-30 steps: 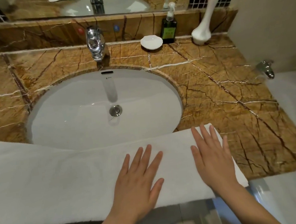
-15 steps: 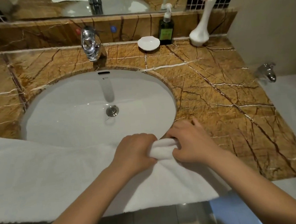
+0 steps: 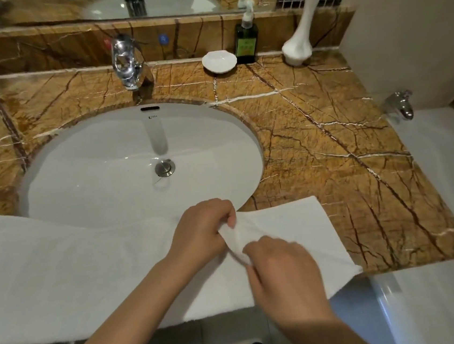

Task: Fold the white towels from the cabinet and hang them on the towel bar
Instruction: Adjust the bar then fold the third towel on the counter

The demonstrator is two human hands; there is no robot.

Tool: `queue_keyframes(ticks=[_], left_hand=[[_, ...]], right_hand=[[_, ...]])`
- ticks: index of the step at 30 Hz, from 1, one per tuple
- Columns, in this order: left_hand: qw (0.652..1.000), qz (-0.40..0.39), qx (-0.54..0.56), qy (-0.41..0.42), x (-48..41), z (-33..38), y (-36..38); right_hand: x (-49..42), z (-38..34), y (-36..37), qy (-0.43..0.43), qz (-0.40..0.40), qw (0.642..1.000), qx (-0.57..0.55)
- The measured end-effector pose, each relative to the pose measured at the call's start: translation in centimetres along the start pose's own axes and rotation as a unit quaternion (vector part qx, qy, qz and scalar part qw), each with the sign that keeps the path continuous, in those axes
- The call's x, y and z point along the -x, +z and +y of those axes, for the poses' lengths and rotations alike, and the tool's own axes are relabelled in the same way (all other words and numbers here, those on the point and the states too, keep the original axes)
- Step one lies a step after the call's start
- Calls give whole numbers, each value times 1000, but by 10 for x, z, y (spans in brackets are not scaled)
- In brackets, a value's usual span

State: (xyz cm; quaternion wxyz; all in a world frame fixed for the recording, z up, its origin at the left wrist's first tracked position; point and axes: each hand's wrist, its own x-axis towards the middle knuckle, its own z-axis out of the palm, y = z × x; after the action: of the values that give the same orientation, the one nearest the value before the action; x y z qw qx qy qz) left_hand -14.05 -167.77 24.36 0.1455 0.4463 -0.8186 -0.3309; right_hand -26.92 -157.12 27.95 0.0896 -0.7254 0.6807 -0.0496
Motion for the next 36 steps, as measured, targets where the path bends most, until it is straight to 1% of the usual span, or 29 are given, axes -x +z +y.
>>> queue_keyframes(ticks=[2,3,5,6,7,9,10,11,13,14,15,16,19,23,24,25,26,27,28,29,30,32,33,35,36], left_hand=[[999,-4,-19,38,3,-3,0],[998,-1,-31,53,4,-4,1],[996,11,-44,70,7,-4,3],[996,20,-47,75,9,-4,4],[995,31,-50,80,10,-4,6],[993,56,-58,83,14,-5,11],[993,68,-60,77,15,-5,13],[992,78,-61,72,16,-6,16],[991,93,-64,67,18,-7,21],[990,102,-66,67,19,-7,23],[989,113,-68,65,20,-7,24],[988,121,-70,58,21,-6,25],[987,137,-70,35,21,-4,26],[984,149,-80,48,19,-4,27],[984,147,-83,56,19,-6,27],[984,143,-84,63,19,-8,26],[985,139,-81,69,19,-9,25],[986,132,-74,75,18,-10,23],[987,122,-66,81,17,-10,21],[988,110,-59,87,16,-10,19],[989,96,-53,94,14,-9,17],[990,73,-42,109,12,-9,13],[991,65,-36,115,11,-9,12],[990,53,-24,126,8,-8,11],[990,50,-18,133,6,-7,11]], right_hand=[[8,-2,15,39,-65,995,-64],[9,2,16,61,-67,991,-102],[5,9,12,107,-22,973,-203],[1,17,10,130,17,966,-225],[-3,25,8,151,62,962,-221],[-10,40,8,187,125,961,-161],[-11,45,9,196,128,962,-142],[-11,47,12,196,106,965,-140],[-2,43,25,176,10,974,-139],[3,42,33,159,-34,980,-118],[7,44,39,146,-61,983,-90],[9,48,42,138,-70,986,-68],[4,60,43,134,-59,989,-28],[1,61,37,124,-40,990,-52],[5,60,34,94,-10,993,-65],[13,61,32,36,16,996,-76],[21,62,33,-41,32,996,-75],[31,64,34,-122,27,991,-53],[40,67,37,-183,13,983,-17],[46,72,40,-219,-7,976,17],[50,80,43,-237,-6,970,46],[52,93,48,-235,43,969,64],[51,96,47,-226,66,971,49],[49,100,42,-192,94,976,-31],[48,99,39,-155,97,978,-105]])
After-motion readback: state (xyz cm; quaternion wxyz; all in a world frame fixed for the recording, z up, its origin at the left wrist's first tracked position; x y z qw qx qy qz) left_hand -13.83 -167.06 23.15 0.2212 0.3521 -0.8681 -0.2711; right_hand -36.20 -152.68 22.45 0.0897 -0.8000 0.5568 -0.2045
